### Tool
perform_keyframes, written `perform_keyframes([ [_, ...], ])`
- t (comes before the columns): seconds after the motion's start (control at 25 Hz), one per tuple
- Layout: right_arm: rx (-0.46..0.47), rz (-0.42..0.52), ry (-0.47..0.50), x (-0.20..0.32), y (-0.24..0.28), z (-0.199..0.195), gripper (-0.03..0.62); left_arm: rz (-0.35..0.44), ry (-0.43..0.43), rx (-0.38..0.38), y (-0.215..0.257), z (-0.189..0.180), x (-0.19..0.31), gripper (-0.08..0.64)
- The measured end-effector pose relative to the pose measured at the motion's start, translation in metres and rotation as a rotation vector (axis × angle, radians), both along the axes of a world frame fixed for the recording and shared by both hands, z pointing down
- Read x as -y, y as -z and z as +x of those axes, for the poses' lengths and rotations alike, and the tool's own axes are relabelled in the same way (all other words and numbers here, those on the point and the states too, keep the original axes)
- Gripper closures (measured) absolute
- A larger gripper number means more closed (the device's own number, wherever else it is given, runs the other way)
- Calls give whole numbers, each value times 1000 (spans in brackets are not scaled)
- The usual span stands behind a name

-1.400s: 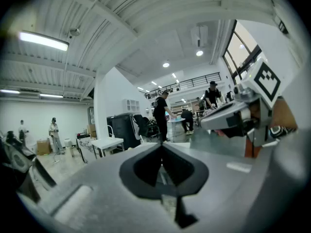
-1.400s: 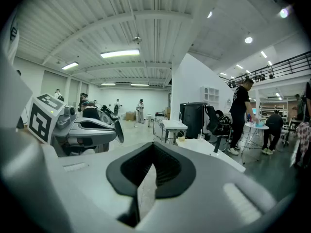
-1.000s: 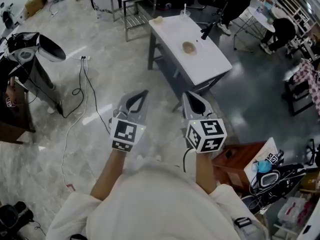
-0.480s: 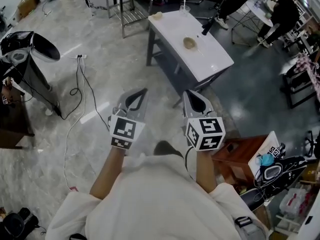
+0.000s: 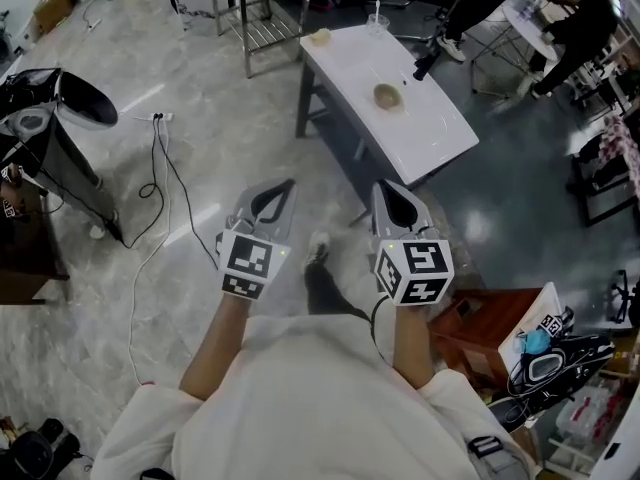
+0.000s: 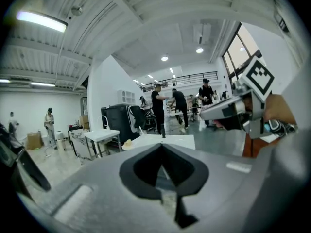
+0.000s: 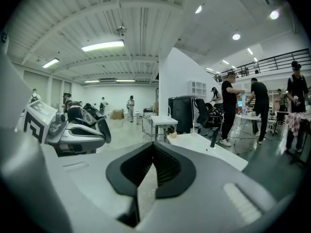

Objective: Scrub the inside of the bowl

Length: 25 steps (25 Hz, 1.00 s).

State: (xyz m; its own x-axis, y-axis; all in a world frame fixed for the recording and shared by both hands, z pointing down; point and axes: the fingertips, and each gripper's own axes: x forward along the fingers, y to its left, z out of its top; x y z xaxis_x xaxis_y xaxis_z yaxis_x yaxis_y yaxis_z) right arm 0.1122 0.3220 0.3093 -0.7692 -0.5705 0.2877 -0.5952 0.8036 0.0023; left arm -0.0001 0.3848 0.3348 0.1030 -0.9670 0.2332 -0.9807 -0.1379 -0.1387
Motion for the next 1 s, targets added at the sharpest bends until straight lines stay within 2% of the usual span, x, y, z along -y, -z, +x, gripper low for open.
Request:
perform_keyframes([
  [0.16, -1, 12, 24, 60, -6, -29, 586, -10, 10, 10, -4, -27, 60, 560],
  [0.4, -35, -9, 65, 169, -11, -69, 586, -14, 24, 20, 5, -64, 172, 560],
  [0.6, -31, -31, 102, 244, -6, -105, 586, -25, 39, 23, 13, -92, 246, 560],
  [0.8, -31, -47, 119, 301, -7, -135, 586, -55, 48, 38, 8, -119, 300, 560],
  [1.0, -30, -63, 131, 333, -7, -153, 586, -71, 42, 35, 7, -135, 338, 560],
])
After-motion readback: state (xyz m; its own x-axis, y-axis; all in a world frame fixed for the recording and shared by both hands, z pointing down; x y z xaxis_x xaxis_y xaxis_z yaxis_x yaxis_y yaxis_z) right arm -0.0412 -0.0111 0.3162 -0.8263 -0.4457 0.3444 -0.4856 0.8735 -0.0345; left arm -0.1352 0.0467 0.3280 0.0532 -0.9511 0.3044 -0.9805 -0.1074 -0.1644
